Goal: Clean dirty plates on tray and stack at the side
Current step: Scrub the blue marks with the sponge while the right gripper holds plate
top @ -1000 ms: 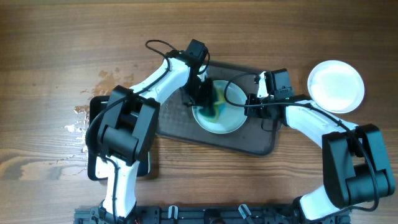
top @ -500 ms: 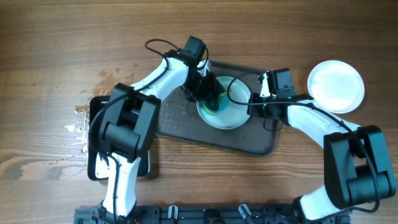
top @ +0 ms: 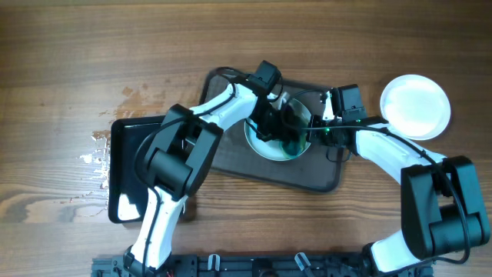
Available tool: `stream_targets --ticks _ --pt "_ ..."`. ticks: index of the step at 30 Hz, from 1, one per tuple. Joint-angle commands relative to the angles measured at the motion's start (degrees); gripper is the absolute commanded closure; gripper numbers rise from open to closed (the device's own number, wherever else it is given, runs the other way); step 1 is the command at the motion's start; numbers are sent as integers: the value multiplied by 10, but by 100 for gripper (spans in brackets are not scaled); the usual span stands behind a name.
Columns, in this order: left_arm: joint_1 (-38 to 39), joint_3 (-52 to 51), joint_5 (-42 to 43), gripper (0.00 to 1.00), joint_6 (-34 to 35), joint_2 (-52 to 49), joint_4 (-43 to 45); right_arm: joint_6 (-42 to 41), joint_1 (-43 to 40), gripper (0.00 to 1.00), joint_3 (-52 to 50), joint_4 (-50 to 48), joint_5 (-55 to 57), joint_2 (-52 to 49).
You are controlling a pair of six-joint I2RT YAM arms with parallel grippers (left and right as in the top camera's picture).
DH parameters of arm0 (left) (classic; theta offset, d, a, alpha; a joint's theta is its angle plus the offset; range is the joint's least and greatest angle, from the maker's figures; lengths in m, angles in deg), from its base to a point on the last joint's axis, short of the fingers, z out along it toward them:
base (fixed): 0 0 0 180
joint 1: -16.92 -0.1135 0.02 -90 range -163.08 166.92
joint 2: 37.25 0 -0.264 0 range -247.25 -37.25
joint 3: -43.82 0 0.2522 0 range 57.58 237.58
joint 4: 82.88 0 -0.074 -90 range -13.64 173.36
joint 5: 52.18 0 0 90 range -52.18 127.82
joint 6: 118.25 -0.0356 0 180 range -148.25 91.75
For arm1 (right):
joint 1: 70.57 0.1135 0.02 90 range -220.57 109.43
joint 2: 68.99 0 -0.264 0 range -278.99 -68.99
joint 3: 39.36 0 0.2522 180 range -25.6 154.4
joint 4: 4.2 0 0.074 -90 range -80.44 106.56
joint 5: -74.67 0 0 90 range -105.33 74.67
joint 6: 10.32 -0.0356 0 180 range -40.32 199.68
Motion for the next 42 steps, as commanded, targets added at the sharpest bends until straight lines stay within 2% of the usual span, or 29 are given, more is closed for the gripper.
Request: stream_targets --ticks 1,4,7,8,9,11,15,18,24,26,29,32,36,39,42 --pt "-63 -16 -202 96 62 -21 -22 5 6 95 2 9 13 -2" --pt "-108 -16 -266 96 88 -21 -22 4 6 96 2 10 13 -2" --pt "-133 -16 -370 96 99 -21 -21 4 6 95 2 13 15 -2" --pt "-137 -16 -377 96 91 -21 -16 5 6 95 2 16 18 -2" --pt "-138 -15 -349 96 68 -21 -2 4 6 96 2 18 24 -2" --pt "-136 -14 -315 96 72 -21 14 4 6 96 2 20 28 -2" --pt "-128 -14 -360 96 101 -21 17 4 6 95 2 22 28 -2" --pt "-126 -14 -457 96 189 -21 -17 4 6 95 2 24 28 -2" --pt "-111 -14 -530 96 298 -17 -117 4 6 95 2 26 28 -2" --pt "-103 -14 -513 96 295 -17 -157 5 6 96 2 26 28 -2" --pt "-91 -14 -427 96 217 -17 -188 5 6 96 2 26 28 -2" --pt "-79 -14 -273 96 90 -17 -207 6 6 96 2 26 28 -2" --pt "-67 -14 -144 96 -24 -17 -238 6 6 96 2 26 28 -2" --pt "-70 -14 -120 96 -34 -17 -230 6 6 96 2 26 28 -2" --pt "-82 -14 -158 96 -1 -17 -148 6 6 96 2 26 28 -2"
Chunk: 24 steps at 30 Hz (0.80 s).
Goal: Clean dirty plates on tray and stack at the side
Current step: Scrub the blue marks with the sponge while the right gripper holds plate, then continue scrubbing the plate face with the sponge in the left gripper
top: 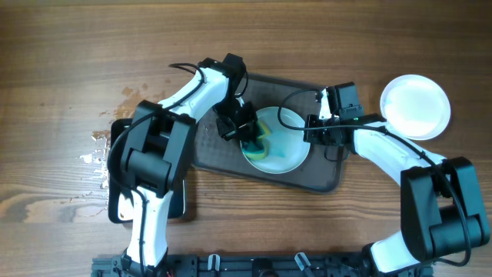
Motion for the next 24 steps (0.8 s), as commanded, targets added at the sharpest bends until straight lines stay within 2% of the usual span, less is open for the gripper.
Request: stream_targets --ticks 1,5,16,20,24 --pt "3 -23 -36 96 -8 -48 105 -7 -3 96 -12 5 35 -5" --pt "11 -23 -22 96 -8 -48 212 -7 -3 96 -12 8 36 -5" --pt "70 -23 109 96 -11 -48 311 -7 -3 96 -12 10 37 -5" --pt "70 -23 97 96 -3 -48 318 -8 -3 96 -12 12 37 -5" --pt "32 -23 3 96 18 -48 315 -8 -3 96 -12 12 37 -5"
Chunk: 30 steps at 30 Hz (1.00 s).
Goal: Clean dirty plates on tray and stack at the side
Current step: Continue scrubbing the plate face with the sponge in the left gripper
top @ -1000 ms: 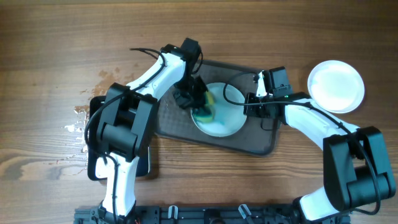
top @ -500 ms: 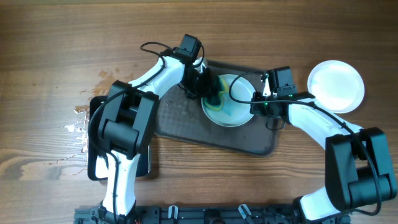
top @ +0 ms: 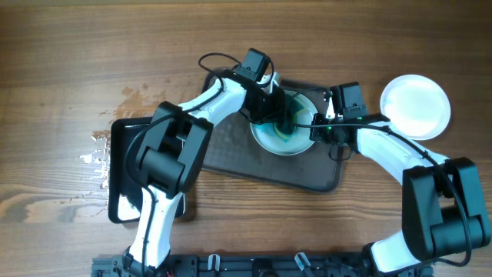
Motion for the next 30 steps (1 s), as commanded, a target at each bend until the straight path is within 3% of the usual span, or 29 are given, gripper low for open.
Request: stream_targets --ticks 1,7,11,13,14,17,19,22,30 --pt "-39 -13 -95 96 16 -27 -8 6 8 96 -12 5 -16 -6" --pt "-102 -13 -263 96 59 -27 -124 6 8 96 -12 9 -8 -6" --pt "-100 -13 -329 96 72 -26 -223 8 8 96 -12 11 -5 -6" --pt "-95 -13 -324 96 43 -26 -253 8 8 96 -12 11 -5 -6" --pt "-91 -13 -309 96 12 -26 -257 8 8 96 -12 11 -5 -6" --pt "-73 -13 -145 96 -139 -26 -242 8 8 95 -12 13 -5 -6" --pt "-64 -13 -36 96 -191 -26 -214 8 8 96 -12 14 -5 -6" --pt "-44 -13 76 96 -197 -26 -150 8 8 96 -12 15 -5 -6" --pt "23 -13 160 96 -136 -26 -59 7 8 96 -12 15 -5 -6"
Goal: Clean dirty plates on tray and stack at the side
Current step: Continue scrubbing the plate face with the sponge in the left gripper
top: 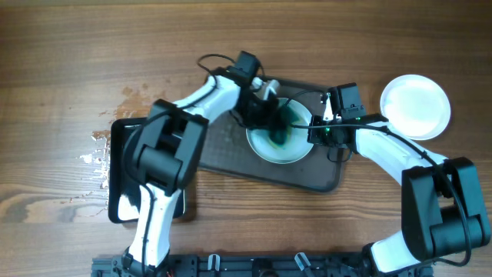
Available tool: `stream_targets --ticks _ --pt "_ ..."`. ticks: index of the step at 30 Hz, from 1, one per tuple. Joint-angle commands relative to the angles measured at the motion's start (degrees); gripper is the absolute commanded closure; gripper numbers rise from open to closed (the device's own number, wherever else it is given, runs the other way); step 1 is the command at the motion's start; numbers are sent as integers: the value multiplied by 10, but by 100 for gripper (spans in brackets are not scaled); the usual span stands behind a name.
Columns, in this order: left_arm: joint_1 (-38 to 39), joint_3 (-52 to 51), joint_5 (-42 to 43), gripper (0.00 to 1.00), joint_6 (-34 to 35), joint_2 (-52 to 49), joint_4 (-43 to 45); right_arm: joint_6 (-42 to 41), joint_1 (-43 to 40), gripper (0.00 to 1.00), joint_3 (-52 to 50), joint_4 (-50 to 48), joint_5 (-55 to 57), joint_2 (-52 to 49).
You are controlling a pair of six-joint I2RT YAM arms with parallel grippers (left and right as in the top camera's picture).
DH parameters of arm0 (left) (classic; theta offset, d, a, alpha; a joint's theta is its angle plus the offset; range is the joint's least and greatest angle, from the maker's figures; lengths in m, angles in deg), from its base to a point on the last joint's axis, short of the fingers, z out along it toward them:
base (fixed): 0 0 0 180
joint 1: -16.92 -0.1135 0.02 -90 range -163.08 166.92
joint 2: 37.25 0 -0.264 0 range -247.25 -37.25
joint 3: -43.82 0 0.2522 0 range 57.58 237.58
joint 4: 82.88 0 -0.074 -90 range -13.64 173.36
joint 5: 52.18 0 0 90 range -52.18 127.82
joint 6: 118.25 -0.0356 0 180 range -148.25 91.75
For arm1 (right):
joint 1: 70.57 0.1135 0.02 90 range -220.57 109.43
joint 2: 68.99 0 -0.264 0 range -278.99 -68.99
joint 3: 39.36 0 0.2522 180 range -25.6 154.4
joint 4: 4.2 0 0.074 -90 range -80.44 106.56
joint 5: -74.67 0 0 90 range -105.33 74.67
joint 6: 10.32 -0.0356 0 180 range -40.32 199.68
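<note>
A pale green plate [290, 151] lies on the dark tray [227, 151] in the overhead view. My left gripper [269, 120] reaches over the plate's upper left and is shut on a green and yellow sponge [279, 133] that presses on the plate's middle. At the plate's right rim, my right gripper [314, 132] is closed on the edge. A clean white plate [415, 106] sits on the table at the far right, off the tray.
A second black tray [125, 178] lies at the left, partly under the left arm. Stains and crumbs [97, 152] mark the wood beside it. Cables run over the dark tray's far edge.
The left gripper with the sponge has shifted a little left and toward the near side on the plate. The plate sits slightly lower on the tray. The right gripper stays at the rim.
The left gripper held the sponge on the plate's middle, then at its left edge, then at its upper middle, and now at its middle-left again. The plate shifted slightly each time. All along the right gripper stayed at the plate's right rim and the white plate did not move.
</note>
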Motion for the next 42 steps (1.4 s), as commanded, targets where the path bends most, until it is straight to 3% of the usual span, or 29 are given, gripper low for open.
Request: stream_targets --ticks 1,7,12,19,20,21,23,29,36,42 --pt "40 -10 68 96 34 -20 35 5 2 96 -12 3 15 -6" --pt "-6 -10 -56 96 125 -20 4 6 2 96 -12 7 15 -6" --pt "-77 -10 -217 96 128 -20 -95 7 2 96 -12 6 15 -6" --pt "-89 -10 -401 96 123 -12 -125 7 2 96 -12 8 14 -6" --pt "-87 -10 -396 96 117 -11 -125 7 2 96 -12 8 14 -6" --pt "-76 -10 -310 96 64 -11 -117 7 2 96 -12 8 15 -6" --pt "-58 -10 -205 96 27 -11 -99 6 2 96 -12 8 14 -6" --pt "24 -10 -23 96 32 -11 -15 6 2 96 -12 10 14 -6" --pt "73 -10 -16 96 53 -11 3 6 2 96 -12 11 14 -6" --pt "5 -10 -68 96 60 -11 14 6 2 96 -12 12 14 -6"
